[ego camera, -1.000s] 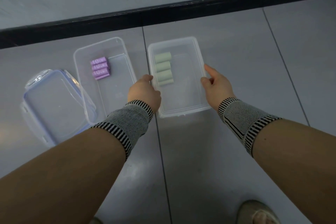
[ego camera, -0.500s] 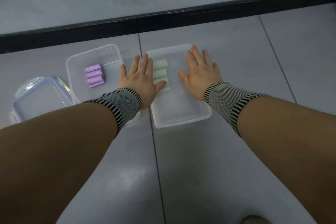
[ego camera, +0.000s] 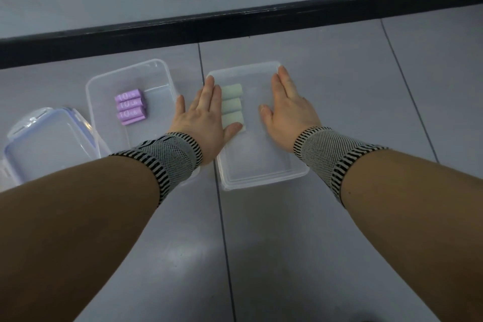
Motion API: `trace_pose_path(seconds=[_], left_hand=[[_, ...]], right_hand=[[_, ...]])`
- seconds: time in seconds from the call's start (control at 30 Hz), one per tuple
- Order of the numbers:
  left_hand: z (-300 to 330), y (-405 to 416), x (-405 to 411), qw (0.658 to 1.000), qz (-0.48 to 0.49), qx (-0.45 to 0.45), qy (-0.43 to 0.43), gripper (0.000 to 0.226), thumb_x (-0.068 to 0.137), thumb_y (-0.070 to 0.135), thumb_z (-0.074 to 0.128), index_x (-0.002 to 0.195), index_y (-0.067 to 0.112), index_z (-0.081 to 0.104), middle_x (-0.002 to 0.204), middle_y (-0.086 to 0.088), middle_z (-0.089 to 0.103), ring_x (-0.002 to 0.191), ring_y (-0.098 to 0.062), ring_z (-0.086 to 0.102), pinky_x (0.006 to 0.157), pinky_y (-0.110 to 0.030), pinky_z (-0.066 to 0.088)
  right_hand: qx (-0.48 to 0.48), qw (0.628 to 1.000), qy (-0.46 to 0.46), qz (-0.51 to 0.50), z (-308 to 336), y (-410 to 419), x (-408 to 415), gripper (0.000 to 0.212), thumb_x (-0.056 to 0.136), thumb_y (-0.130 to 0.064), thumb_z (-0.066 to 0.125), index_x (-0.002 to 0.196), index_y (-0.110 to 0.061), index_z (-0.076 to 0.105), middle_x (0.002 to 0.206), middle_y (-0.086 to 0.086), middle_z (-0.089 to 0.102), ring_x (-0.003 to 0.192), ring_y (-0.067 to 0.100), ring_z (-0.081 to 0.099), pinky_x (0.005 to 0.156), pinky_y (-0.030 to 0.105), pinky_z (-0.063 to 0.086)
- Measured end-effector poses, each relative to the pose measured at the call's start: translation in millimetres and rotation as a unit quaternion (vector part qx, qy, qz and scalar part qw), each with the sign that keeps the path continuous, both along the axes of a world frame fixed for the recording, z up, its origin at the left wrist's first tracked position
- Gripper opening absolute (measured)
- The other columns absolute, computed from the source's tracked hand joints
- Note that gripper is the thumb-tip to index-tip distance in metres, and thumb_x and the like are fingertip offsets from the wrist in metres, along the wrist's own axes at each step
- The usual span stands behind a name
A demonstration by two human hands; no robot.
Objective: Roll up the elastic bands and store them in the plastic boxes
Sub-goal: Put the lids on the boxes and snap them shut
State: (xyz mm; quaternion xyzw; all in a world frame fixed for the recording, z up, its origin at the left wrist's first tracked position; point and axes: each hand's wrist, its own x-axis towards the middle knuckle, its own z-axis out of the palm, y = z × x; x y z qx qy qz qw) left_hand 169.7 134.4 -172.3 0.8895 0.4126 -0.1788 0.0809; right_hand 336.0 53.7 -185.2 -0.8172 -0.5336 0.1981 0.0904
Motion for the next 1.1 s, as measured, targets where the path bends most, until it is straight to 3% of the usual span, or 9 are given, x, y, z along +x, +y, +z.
trace_pose_path(seconds=[0.1, 0.27, 0.37, 0.47, 0.57, 0.67, 0.77, 0.9, 1.1], left_hand=[[3.8, 0.2, 2.1, 1.0, -0.002, -0.004, 0.015, 0.083, 0.092, 0.063, 0.016, 0.149, 0.009, -0.011, 0.155, -0.005, -0.025, 0.146, -0.02, 0.0, 0.117, -0.048, 0.001], [13.1, -8.2, 1.7, 0.999, 0.002, 0.021, 0.024, 0.082, 0.091, 0.064, 0.013, 0.149, 0.011, -0.01, 0.156, -0.007, -0.024, 0.146, -0.023, -0.011, 0.117, -0.05, 0.002], [23.0, -31.2, -10.8, 0.999, -0.032, 0.025, -0.006, 0.084, 0.087, 0.065, 0.009, 0.149, 0.012, -0.01, 0.156, -0.006, -0.024, 0.145, -0.022, -0.016, 0.117, -0.049, -0.002], [27.3, -64.9, -30.2, 0.996, -0.085, 0.004, 0.028, 0.088, 0.085, 0.068, 0.007, 0.148, 0.01, -0.013, 0.155, -0.006, -0.025, 0.144, -0.021, -0.019, 0.116, -0.049, -0.006], [21.9, -80.7, -36.5, 0.993, -0.099, -0.003, 0.06, 0.085, 0.091, 0.064, 0.016, 0.147, 0.008, -0.015, 0.156, -0.006, -0.022, 0.144, -0.021, -0.019, 0.115, -0.049, -0.007], [21.2, -76.7, -31.0, 0.992, -0.099, -0.003, 0.074, 0.083, 0.093, 0.061, 0.018, 0.148, 0.008, -0.014, 0.157, -0.006, -0.021, 0.144, -0.022, -0.018, 0.115, -0.048, -0.007], [23.2, -62.9, -22.7, 0.99, -0.104, 0.0, 0.096, 0.082, 0.093, 0.061, 0.019, 0.148, 0.009, -0.013, 0.157, -0.006, -0.02, 0.145, -0.021, -0.016, 0.115, -0.049, -0.006], [26.6, -38.2, -7.9, 0.989, -0.104, -0.003, 0.109, 0.082, 0.094, 0.06, 0.02, 0.148, 0.008, -0.014, 0.157, -0.006, -0.02, 0.145, -0.021, -0.016, 0.115, -0.05, -0.003], [27.8, -3.5, 7.7, 0.989, -0.091, -0.018, 0.115, 0.082, 0.094, 0.059, 0.023, 0.148, 0.01, -0.015, 0.156, -0.004, -0.023, 0.144, -0.02, -0.018, 0.116, -0.051, -0.002]], right_hand=[[-0.004, 1.0, -0.022, 0.0, 0.0, -0.1, -0.6, 0.066, 0.097, -0.043, 0.031, 0.151, -0.016, 0.004, 0.159, -0.005, -0.014, 0.133, 0.023, 0.036, 0.108, 0.043, 0.032], [-0.036, 0.998, -0.058, 0.0, 5.7, -3.7, -4.4, 0.069, 0.096, -0.049, 0.027, 0.151, -0.017, 0.001, 0.158, -0.004, -0.016, 0.146, 0.023, -0.002, 0.116, 0.053, 0.009], [-0.036, 0.996, -0.07, 0.048, 21.6, -22.3, -6.7, 0.077, 0.093, -0.056, 0.026, 0.151, -0.013, 0.0, 0.158, 0.004, -0.017, 0.146, 0.024, -0.008, 0.117, 0.051, 0.004], [-0.032, 0.985, -0.1, 0.137, 27.1, -63.8, -18.4, 0.09, 0.083, -0.064, 0.022, 0.148, -0.003, 0.018, 0.159, 0.016, 0.006, 0.146, 0.031, 0.011, 0.113, 0.055, 0.014], [-0.063, 0.972, -0.122, 0.192, 15.7, -99.2, -26.3, 0.081, 0.082, -0.057, 0.031, 0.135, 0.002, 0.045, 0.145, 0.022, 0.04, 0.133, 0.038, 0.04, 0.101, 0.059, 0.036], [-0.075, 0.971, -0.11, 0.198, 6.6, -99.0, -22.9, 0.068, 0.085, -0.045, 0.042, 0.132, 0.004, 0.048, 0.141, 0.024, 0.045, 0.129, 0.04, 0.045, 0.098, 0.057, 0.041], [-0.057, 0.97, -0.108, 0.209, 7.8, -83.2, -17.0, 0.07, 0.085, -0.037, 0.062, 0.137, 0.006, 0.04, 0.147, 0.026, 0.035, 0.135, 0.041, 0.036, 0.105, 0.055, 0.037], [-0.068, 0.969, -0.102, 0.213, 13.2, -58.9, -4.7, 0.072, 0.099, -0.044, 0.034, 0.15, -0.005, 0.001, 0.159, 0.014, -0.009, 0.147, 0.027, -0.008, 0.119, 0.038, 0.003], [-0.079, 0.972, -0.092, 0.202, 15.2, -22.8, 8.5, 0.072, 0.099, -0.044, 0.033, 0.15, -0.007, -0.002, 0.159, 0.012, -0.012, 0.146, 0.024, -0.011, 0.119, 0.033, 0.0]])
